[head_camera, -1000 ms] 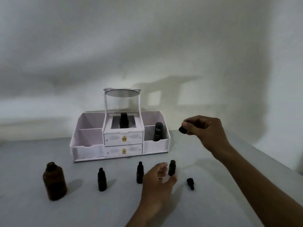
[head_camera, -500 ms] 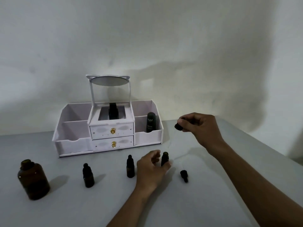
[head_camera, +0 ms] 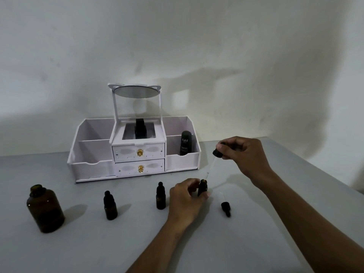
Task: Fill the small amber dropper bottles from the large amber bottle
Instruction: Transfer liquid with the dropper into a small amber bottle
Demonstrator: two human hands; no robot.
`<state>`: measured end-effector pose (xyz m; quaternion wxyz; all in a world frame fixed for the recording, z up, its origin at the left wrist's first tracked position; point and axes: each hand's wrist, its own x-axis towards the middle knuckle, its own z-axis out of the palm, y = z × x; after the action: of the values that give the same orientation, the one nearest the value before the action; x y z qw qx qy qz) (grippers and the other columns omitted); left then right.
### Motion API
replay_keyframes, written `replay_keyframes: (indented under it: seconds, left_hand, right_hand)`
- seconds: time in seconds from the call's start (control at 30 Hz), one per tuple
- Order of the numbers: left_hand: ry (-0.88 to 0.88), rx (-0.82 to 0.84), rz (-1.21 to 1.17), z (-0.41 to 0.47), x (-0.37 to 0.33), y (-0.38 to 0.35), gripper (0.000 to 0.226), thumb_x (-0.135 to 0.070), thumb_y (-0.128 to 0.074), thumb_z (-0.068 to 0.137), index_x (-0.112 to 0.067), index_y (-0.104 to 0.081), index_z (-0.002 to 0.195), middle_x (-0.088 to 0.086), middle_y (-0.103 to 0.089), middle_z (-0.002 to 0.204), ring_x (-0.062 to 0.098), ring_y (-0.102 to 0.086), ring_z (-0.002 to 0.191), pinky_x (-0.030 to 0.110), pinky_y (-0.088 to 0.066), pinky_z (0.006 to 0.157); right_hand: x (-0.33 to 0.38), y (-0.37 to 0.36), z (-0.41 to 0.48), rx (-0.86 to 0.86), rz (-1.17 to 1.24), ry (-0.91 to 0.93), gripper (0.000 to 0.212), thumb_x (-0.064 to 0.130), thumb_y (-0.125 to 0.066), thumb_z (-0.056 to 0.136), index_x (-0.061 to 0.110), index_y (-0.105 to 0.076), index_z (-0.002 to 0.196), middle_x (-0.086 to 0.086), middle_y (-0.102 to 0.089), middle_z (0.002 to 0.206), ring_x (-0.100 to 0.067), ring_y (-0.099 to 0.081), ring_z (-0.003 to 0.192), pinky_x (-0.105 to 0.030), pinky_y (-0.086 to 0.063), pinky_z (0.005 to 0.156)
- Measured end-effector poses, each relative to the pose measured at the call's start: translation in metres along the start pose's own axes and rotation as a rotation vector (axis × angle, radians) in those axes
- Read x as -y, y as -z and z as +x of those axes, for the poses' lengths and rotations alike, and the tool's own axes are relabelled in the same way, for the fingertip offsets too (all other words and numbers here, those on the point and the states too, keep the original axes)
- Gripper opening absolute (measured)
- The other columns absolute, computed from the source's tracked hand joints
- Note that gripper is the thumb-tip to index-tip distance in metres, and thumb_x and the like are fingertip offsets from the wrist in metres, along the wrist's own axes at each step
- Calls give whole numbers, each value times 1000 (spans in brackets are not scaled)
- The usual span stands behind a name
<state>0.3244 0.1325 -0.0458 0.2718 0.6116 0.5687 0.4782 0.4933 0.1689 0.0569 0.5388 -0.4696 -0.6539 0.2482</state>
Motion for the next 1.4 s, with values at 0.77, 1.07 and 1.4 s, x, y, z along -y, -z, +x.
replay_keyframes:
  seconds: [0.77, 1.07, 1.4]
  left_hand:
    - [6, 10, 8, -1, 0, 0, 39, -28, -76, 80, -23, -68, 118, -9, -70, 113, 1, -62, 97, 11, -48, 88]
    - [-27, -38, -52, -35, -31, 55, 49, -42, -73, 80, -30, -59, 125, -16, -63, 116, -4, -58, 101, 11, -47, 88]
    - [-159, -399, 65, -89, -21, 220, 38, -34, -75, 80, -27, -66, 116, -20, -66, 105, -8, -61, 98, 6, -48, 78]
  right_hand:
    - [11, -2, -5, 4, -118, 74, 2, 18, -80, 82, 20, -80, 83, 6, -78, 75, -17, -74, 69, -40, -63, 78]
    - [87, -5, -10, -113, 204, 233, 7, 12, -78, 83, 19, -77, 85, 1, -79, 78, -25, -77, 76, -44, -62, 81]
    - [165, -116, -27, 139, 450, 324, 12, 7, -74, 85, 19, -76, 86, 2, -79, 76, -19, -77, 75, -28, -61, 75]
